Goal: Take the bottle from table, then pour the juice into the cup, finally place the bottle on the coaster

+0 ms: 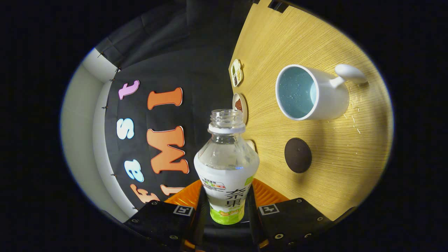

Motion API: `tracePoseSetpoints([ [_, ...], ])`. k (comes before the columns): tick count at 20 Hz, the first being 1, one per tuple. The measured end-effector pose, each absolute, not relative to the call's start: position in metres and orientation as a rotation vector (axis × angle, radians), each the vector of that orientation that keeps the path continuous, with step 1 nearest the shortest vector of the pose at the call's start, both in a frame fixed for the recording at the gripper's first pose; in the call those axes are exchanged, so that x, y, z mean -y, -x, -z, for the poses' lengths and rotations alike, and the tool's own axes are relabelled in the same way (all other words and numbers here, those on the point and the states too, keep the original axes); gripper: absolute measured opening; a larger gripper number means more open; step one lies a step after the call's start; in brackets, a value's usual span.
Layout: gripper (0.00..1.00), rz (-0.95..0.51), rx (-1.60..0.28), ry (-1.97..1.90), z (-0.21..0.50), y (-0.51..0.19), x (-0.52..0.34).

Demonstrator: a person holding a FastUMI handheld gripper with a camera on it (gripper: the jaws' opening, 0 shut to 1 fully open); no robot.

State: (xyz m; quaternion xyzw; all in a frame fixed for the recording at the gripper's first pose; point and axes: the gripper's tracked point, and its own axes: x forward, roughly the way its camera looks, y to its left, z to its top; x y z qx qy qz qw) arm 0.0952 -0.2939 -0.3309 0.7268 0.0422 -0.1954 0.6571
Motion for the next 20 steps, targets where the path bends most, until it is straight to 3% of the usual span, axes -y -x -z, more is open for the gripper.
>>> tracePoseSetpoints([
  [20,0.54,0.439,-0.071,-1.77,0.3255,-0.0999,0.2971],
])
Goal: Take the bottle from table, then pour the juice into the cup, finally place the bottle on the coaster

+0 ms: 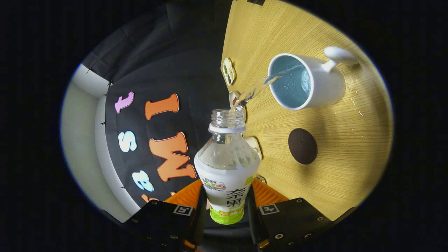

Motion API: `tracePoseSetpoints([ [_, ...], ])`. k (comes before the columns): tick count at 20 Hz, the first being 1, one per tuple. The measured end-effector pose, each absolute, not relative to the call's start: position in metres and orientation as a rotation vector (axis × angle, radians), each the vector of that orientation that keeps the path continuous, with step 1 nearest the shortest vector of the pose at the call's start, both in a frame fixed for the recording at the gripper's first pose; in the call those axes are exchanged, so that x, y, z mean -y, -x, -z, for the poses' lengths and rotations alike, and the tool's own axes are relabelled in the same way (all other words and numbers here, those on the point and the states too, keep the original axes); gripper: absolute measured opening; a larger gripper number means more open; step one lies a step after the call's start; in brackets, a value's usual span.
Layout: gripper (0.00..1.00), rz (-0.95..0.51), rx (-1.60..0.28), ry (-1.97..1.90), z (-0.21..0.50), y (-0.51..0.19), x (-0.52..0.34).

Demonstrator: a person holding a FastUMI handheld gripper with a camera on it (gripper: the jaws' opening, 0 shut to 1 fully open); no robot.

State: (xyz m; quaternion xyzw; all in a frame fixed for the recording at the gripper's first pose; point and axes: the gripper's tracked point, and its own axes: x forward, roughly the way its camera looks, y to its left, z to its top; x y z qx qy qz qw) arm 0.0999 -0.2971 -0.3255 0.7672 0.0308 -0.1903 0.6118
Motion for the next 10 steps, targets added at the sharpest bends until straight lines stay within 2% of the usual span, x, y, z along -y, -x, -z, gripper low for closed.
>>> tracePoseSetpoints([
  [10,0.53,0.436,-0.065,-1.795,0.3198,-0.1021,0.2999],
])
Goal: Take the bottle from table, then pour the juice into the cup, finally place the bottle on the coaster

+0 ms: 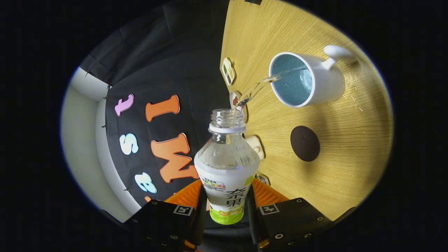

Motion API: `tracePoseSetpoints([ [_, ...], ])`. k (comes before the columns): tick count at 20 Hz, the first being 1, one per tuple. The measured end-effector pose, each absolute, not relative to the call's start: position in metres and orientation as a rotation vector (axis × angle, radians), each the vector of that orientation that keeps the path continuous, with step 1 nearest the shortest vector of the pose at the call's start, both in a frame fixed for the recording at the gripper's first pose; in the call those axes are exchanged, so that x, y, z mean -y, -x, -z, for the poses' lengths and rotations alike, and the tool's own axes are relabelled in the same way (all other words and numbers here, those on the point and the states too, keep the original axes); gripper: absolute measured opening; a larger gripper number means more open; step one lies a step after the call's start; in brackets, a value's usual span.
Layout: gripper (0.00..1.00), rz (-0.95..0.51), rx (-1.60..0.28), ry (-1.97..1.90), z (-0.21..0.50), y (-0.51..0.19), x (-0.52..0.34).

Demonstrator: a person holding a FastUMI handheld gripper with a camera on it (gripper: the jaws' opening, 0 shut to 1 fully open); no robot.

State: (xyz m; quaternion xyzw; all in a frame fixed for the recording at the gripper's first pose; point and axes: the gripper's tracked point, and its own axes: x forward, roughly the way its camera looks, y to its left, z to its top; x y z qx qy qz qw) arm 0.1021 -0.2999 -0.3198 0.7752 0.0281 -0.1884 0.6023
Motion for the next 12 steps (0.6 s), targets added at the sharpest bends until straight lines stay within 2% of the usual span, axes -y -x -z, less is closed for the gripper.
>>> tracePoseSetpoints([
  [12,0.53,0.438,-0.064,-1.812,0.3176,-0.1006,0.3029],
])
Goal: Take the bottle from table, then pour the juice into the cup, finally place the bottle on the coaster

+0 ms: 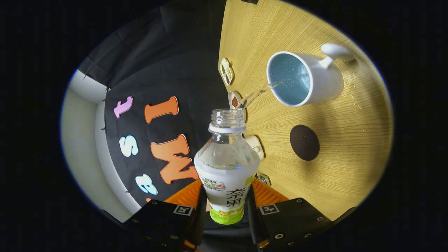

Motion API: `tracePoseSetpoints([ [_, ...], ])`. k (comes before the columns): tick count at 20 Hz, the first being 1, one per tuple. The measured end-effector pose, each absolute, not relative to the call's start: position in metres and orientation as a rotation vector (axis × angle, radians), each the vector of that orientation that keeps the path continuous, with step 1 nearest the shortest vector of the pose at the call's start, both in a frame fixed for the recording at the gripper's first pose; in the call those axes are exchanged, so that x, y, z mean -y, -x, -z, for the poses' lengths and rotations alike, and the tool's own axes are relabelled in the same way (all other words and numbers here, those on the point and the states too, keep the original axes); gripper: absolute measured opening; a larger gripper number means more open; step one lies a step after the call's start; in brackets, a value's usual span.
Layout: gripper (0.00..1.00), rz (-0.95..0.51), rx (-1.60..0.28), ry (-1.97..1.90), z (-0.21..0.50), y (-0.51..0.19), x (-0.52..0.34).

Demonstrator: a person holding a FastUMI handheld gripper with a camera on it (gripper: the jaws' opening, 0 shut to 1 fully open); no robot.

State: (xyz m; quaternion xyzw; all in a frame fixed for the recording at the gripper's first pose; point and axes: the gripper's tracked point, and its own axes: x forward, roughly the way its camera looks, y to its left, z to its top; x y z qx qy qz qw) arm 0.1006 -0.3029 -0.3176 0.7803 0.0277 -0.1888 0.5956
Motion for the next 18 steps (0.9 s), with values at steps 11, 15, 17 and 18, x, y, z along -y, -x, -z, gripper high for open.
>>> tracePoseSetpoints([
  [11,0.54,0.432,-0.04,-1.848,0.311,-0.103,0.308],
  [15,0.53,0.432,-0.018,-1.873,0.306,-0.106,0.314],
  [17,0.53,0.433,-0.018,-1.875,0.307,-0.106,0.313],
  [18,0.53,0.436,-0.017,-1.877,0.308,-0.104,0.315],
])
